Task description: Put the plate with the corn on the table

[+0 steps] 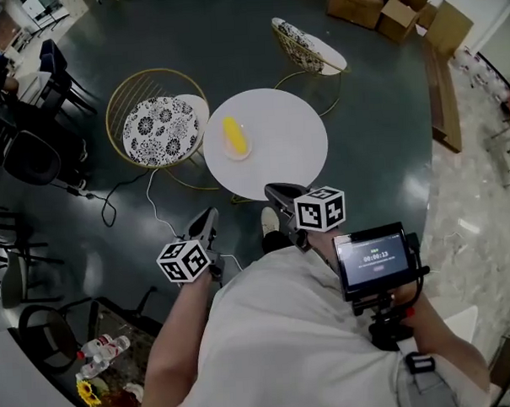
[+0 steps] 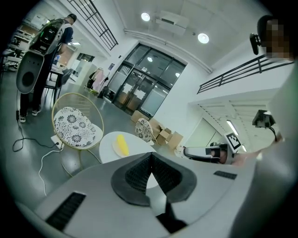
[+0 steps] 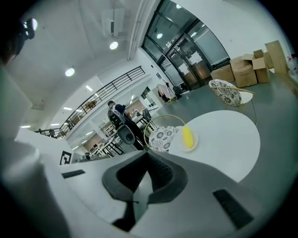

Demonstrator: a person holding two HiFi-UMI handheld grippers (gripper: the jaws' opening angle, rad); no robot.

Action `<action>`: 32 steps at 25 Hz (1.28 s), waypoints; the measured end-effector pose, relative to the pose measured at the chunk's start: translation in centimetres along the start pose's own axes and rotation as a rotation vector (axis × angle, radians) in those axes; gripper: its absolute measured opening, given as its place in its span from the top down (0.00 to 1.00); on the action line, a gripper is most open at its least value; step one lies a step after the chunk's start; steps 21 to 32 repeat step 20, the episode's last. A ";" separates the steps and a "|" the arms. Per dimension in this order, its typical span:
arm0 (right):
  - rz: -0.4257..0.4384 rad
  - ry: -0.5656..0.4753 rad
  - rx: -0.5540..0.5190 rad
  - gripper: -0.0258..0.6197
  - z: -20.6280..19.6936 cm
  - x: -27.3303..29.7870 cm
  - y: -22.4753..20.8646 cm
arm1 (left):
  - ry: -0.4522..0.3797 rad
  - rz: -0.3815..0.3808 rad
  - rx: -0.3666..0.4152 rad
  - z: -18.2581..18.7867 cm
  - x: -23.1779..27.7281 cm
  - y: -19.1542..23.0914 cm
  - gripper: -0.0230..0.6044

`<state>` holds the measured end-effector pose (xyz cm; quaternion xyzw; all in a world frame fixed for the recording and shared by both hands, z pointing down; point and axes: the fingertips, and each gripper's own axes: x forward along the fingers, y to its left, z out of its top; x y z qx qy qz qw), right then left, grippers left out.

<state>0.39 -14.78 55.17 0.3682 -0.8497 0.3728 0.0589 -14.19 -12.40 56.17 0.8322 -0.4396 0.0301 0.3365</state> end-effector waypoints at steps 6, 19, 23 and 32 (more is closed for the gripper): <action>0.054 -0.044 0.060 0.95 -0.3 -2.3 3.1 | -0.023 -0.042 0.012 -0.1 -2.1 -2.2 0.95; 0.053 -0.031 0.037 0.95 -2.2 -3.0 3.5 | -0.007 -0.084 0.000 -1.8 -1.1 -4.0 0.95; 0.052 -0.030 0.040 0.95 -2.3 -3.0 3.3 | -0.002 -0.085 0.001 -1.9 -1.0 -3.9 0.95; 0.052 -0.030 0.040 0.95 -2.3 -3.0 3.3 | -0.002 -0.085 0.001 -1.9 -1.0 -3.9 0.95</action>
